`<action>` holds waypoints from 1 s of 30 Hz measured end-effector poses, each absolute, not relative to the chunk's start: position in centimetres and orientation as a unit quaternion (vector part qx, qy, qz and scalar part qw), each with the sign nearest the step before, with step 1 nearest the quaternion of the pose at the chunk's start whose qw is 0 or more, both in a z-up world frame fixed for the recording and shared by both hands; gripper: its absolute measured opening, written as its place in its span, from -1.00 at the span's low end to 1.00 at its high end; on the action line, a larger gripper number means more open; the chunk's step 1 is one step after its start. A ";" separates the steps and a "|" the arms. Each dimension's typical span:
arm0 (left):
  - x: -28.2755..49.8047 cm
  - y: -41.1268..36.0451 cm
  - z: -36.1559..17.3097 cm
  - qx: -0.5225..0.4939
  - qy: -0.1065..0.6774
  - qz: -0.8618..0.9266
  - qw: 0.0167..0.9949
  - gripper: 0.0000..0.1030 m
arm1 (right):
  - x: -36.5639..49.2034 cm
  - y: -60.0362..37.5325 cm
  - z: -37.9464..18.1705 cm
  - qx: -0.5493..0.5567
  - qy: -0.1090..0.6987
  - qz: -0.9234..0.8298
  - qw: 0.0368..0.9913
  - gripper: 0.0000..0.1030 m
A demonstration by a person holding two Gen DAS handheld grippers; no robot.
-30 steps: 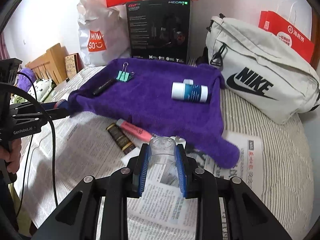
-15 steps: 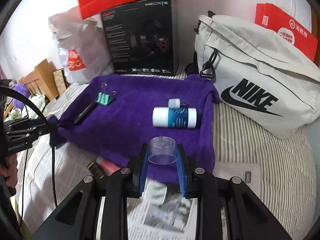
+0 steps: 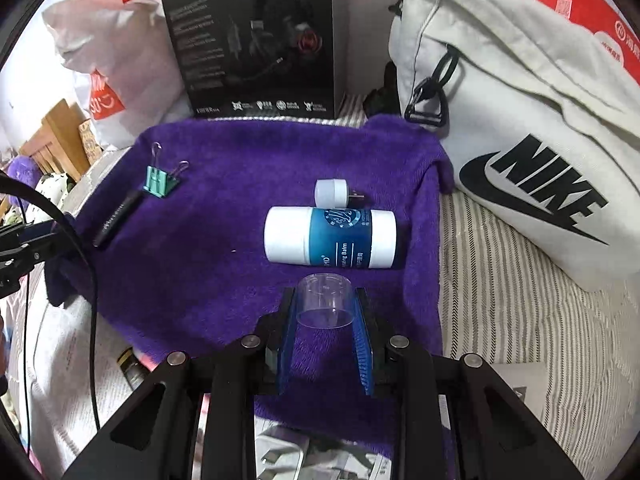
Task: Organize rigid objects
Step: 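Lower the clear cap beside the bottle and open the right gripper while the left gripper carries the tin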
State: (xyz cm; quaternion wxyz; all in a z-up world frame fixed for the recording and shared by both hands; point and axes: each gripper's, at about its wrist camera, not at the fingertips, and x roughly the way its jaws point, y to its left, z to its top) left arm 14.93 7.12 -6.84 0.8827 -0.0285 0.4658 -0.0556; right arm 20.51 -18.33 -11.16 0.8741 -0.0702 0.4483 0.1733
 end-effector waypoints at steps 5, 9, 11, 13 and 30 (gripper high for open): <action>15.6 7.3 -7.4 -0.029 0.471 -0.058 0.880 -0.34 | 21.1 -17.9 -11.9 -0.074 0.451 0.176 0.871 -0.48; 16.0 7.3 -7.7 -0.033 0.473 -0.057 0.879 -0.34 | 21.5 -17.7 -12.2 -0.075 0.453 0.177 0.871 -0.48; 16.2 7.4 -7.9 -0.033 0.474 -0.057 0.878 -0.34 | 21.7 -17.9 -12.6 -0.070 0.455 0.177 0.870 -0.47; 16.5 7.3 -8.1 -0.032 0.477 -0.057 0.877 -0.34 | 21.6 -17.9 -12.5 -0.071 0.451 0.179 0.872 -0.47; 18.6 5.9 -9.2 -0.024 0.489 -0.064 0.870 -0.34 | 20.5 -18.8 -12.0 -0.056 0.445 0.206 0.870 -0.01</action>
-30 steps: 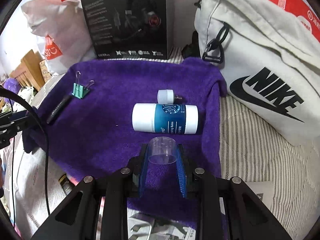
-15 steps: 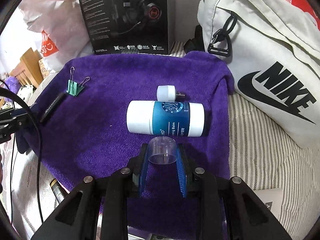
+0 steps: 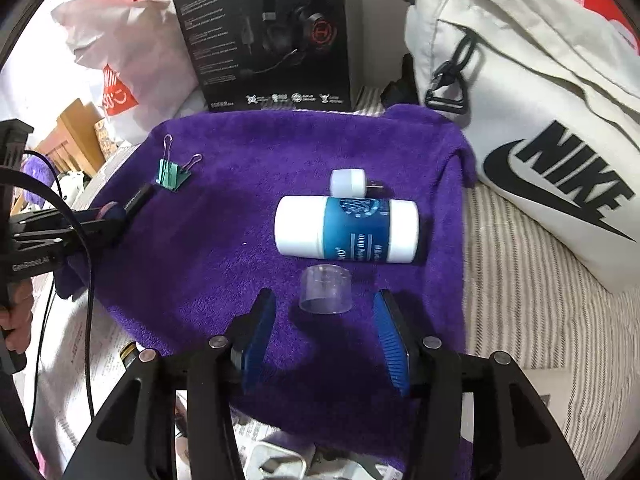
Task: Organize rigid objects
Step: 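Lower the clear cap beside the bottle and open the right gripper while the left gripper carries the tin, then release the tin beside the clip with the left gripper while the right gripper moves to the plug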
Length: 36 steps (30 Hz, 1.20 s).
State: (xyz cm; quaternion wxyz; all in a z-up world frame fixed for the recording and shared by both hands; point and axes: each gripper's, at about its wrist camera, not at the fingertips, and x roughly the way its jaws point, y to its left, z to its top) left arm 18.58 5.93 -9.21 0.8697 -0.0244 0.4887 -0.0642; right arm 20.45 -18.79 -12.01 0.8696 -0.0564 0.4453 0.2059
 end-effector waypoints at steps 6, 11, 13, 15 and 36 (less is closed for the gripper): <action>19.9 5.6 -9.8 -0.024 0.488 -0.066 0.870 -0.34 | 19.6 -20.1 -10.9 -0.048 0.434 0.189 0.879 -0.01; 20.8 5.3 -9.9 -0.022 0.483 -0.066 0.873 -0.34 | 18.3 -20.9 -10.1 -0.042 0.429 0.182 0.884 -0.01; 21.4 5.1 -10.2 -0.019 0.489 -0.063 0.870 -0.34 | 17.6 -21.2 -9.9 -0.037 0.430 0.184 0.883 -0.01; 21.6 4.9 -10.4 -0.014 0.490 -0.061 0.869 -0.34 | 16.9 -21.5 -9.8 -0.035 0.431 0.182 0.883 -0.01; 21.1 2.7 -11.3 0.037 0.503 -0.046 0.863 0.08 | 11.9 -24.3 -8.6 -0.019 0.423 0.160 0.892 -0.01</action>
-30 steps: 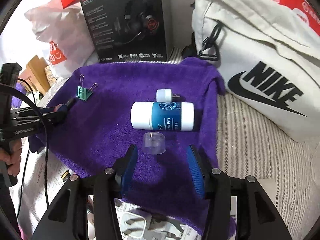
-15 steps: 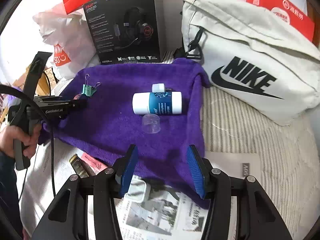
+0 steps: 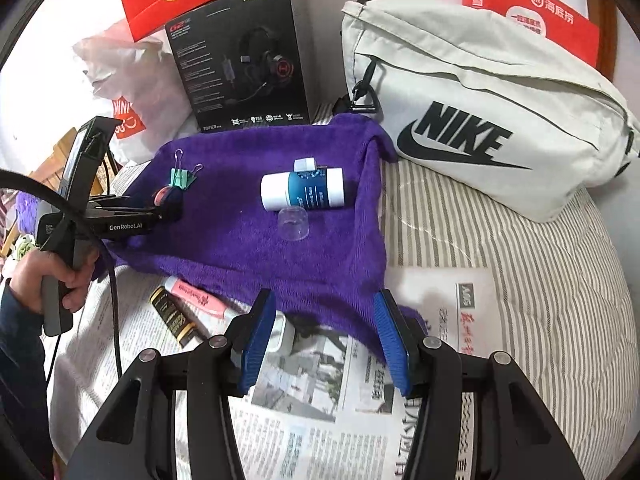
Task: Organize rigid objects
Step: 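Release the tin beside the clip with the left gripper while the right gripper moves to the plug, then close the right gripper on the white plug adapter on the newspaper, then grasp the black Grand Reserve tube with the left gripper while the right gripper holds the plug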
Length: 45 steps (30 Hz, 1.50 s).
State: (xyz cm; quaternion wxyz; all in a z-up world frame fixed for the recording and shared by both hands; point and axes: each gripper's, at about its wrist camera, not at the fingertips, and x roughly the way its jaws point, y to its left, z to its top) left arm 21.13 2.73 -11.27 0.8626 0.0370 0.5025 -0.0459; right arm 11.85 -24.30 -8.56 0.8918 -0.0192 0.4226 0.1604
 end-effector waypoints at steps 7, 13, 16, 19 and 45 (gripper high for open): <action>18.0 2.4 -8.5 0.033 0.478 -0.041 0.877 0.08 | 10.1 -23.6 -9.2 -0.023 0.429 0.174 0.886 -0.01; 14.2 3.5 -6.6 0.024 0.462 -0.024 0.886 0.08 | 9.9 -21.4 -11.0 -0.048 0.432 0.186 0.881 -0.01; 12.0 4.2 -6.2 0.017 0.455 -0.022 0.890 0.08 | 9.9 -20.7 -11.6 -0.060 0.429 0.184 0.882 -0.01; 10.1 4.7 -6.2 0.011 0.453 -0.018 0.891 0.08 | 10.2 -20.2 -11.8 -0.069 0.423 0.179 0.886 -0.02; 9.3 -0.6 -10.0 -0.013 0.482 -0.088 0.872 0.08 | 9.2 -23.3 -12.9 -0.060 0.434 0.146 0.887 -0.44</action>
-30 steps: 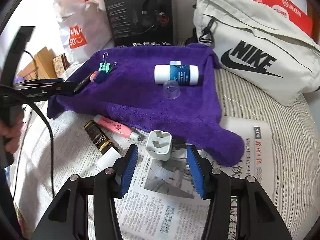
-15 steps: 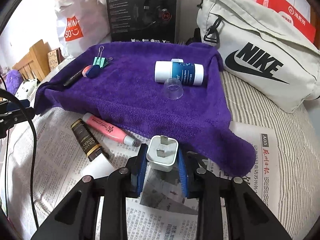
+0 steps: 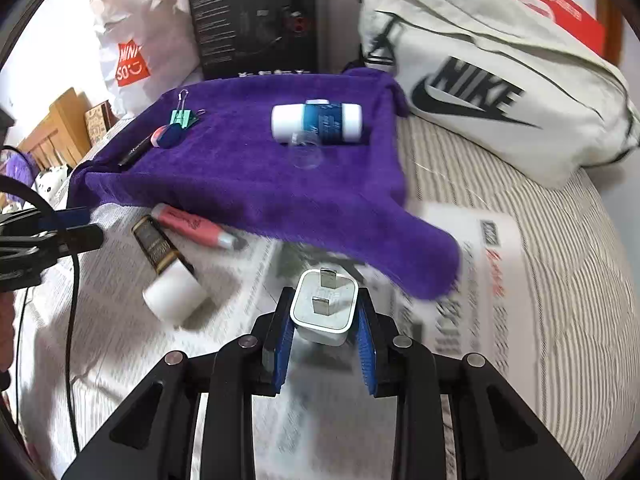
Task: Organize rigid objects
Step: 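Grasp the black Grand Reserve tube with the left gripper while the right gripper holds the plug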
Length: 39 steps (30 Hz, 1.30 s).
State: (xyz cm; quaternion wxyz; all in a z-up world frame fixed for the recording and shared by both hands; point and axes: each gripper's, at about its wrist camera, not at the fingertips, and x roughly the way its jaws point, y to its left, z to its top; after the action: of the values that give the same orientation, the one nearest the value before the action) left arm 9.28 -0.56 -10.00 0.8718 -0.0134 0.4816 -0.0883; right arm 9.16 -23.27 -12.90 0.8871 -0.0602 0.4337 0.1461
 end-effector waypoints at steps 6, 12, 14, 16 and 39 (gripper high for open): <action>11.1 -3.3 -10.9 -0.012 0.502 -0.079 0.861 0.08 | 7.6 -25.1 -12.5 -0.036 0.432 0.147 0.889 -0.44; 12.0 -4.7 -11.2 -0.011 0.519 -0.065 0.852 0.08 | 7.1 -25.8 -12.8 -0.023 0.433 0.161 0.887 -0.44; 12.3 -5.3 -11.2 -0.009 0.524 -0.060 0.850 0.08 | 7.2 -25.9 -13.0 -0.016 0.435 0.164 0.885 -0.44; 12.6 -5.7 -11.2 -0.008 0.528 -0.054 0.847 0.14 | 7.3 -25.9 -13.2 -0.012 0.439 0.168 0.883 -0.44; 7.0 -1.6 -11.9 0.038 0.515 -0.046 0.855 0.20 | 7.1 -24.5 -13.5 -0.034 0.439 0.178 0.880 -0.44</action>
State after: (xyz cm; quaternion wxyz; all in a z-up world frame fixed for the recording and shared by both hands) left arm 7.05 -1.60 -11.92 0.8554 0.0384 0.5145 -0.0460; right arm 7.14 -24.54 -13.45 0.8800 -0.0341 0.4391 0.1777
